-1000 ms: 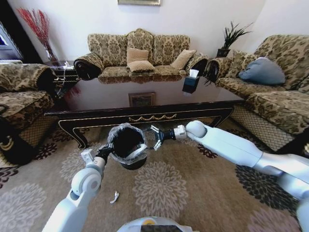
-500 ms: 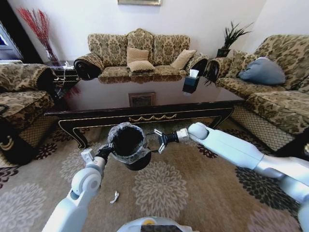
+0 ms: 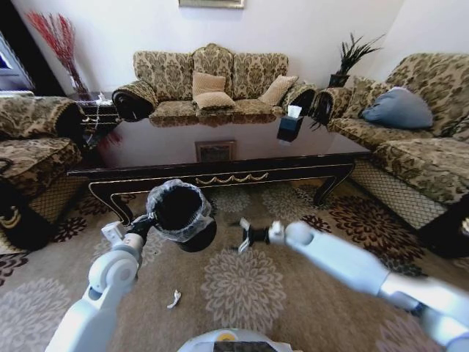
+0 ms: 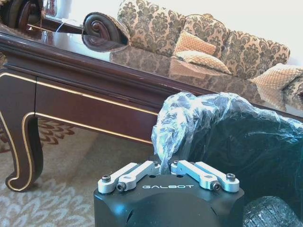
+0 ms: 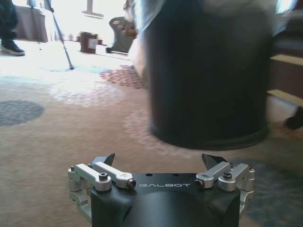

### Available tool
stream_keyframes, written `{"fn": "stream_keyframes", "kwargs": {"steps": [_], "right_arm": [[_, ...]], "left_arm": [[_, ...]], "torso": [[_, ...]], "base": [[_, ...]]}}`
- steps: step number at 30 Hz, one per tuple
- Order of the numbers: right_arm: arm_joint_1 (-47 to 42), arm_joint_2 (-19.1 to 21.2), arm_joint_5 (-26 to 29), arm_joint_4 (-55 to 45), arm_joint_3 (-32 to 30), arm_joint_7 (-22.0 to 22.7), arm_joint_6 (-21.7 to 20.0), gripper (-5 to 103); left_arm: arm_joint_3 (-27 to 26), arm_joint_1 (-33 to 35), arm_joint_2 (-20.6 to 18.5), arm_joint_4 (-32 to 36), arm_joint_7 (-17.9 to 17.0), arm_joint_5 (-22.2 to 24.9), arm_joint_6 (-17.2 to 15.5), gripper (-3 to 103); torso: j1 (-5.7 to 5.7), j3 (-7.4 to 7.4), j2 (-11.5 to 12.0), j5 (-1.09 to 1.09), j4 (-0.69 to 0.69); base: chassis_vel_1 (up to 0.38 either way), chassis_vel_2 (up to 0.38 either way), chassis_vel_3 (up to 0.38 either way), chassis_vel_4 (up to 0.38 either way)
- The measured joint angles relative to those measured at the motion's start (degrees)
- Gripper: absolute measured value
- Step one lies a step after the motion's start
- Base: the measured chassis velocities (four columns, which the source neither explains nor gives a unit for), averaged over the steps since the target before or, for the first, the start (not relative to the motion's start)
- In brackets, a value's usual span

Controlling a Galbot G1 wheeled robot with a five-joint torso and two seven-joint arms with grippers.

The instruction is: Move to the front of the table and pick up the trash from the floor, then place it into the trash bin.

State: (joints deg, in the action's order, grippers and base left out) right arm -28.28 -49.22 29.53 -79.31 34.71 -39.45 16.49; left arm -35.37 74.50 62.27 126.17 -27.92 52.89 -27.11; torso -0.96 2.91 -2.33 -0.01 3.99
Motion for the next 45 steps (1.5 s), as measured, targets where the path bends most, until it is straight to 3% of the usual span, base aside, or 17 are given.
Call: {"fn": "stream_keyframes", "kwargs": {"steps": [4,11,16,17,19,21,24,26,28,45], "right_arm": [[-0.52,-3.99,-2.0,2.22,2.95,0.13,-0.54,100],[1.68,-6.26,-2.7,4.18,9.22,1.13,-1.48,100],[2.38,-8.59,-2.22,5.75,16.33,6.54,-1.11,100],[2.48,-9.21,-2.07,6.5,18.5,9.27,0.55,100],[2.52,-9.51,-1.95,6.92,19.4,10.52,1.64,100],[2.72,-10.87,-1.07,9.0,23.01,15.28,5.87,100],[2.59,-11.76,0.15,9.81,23.63,14.35,6.01,100],[2.19,-12.72,2.04,10.82,23.65,10.73,6.05,100],[2.11,-13.31,3.18,11.34,23.77,9.97,6.48,100],[2.04,-16.45,5.2,12.29,25.64,10.89,8.12,100]], "left_arm": [[-0.13,0.26,-0.06,0.15,-0.13,0.05,-0.11,4],[0.08,0.4,0.15,0.3,-0.17,-0.15,-0.12,4],[0.14,0.57,0.37,0.32,-0.19,-0.47,-0.12,4],[0.18,0.58,0.43,0.38,-0.19,-0.53,-0.12,4],[0.21,0.58,0.45,0.4,-0.19,-0.53,-0.12,4],[0.29,0.5,0.5,0.62,-0.18,-0.52,-0.11,4],[0.28,0.38,0.44,0.8,-0.17,-0.49,-0.06,4],[0.17,0.31,0.18,0.85,-0.1,-0.35,0.07,4],[0.07,0.27,0.03,0.75,-0.03,-0.33,0.23,4],[0.49,0.23,0.07,0.04,0.37,-0.36,0.62,4]], "torso": [[0.0,0.0,0.0,0.0,-0.01],[0.0,0.0,0.0,0.01,0.0],[0.0,0.0,0.0,0.01,0.0],[0.0,0.0,0.0,0.0,0.0],[0.0,0.0,0.0,0.0,0.0],[0.0,0.0,0.0,0.01,0.0],[0.0,0.0,0.0,0.01,0.0],[0.0,0.0,0.0,0.0,0.0],[0.0,0.0,0.0,0.01,0.0],[0.0,0.0,0.0,0.01,0.0]], "base": [[0.0,0.0,0.0,0.0],[0.0,0.0,0.0,0.0],[0.0,0.0,0.0,0.0],[0.0,0.0,0.0,0.0],[0.0,0.0,0.0,0.0],[0.0,0.0,0.0,0.0],[0.0,0.0,0.0,0.0],[0.0,0.0,0.0,0.0],[0.0,0.0,0.0,0.0],[-0.027,0.027,0.024,-0.025]]}}
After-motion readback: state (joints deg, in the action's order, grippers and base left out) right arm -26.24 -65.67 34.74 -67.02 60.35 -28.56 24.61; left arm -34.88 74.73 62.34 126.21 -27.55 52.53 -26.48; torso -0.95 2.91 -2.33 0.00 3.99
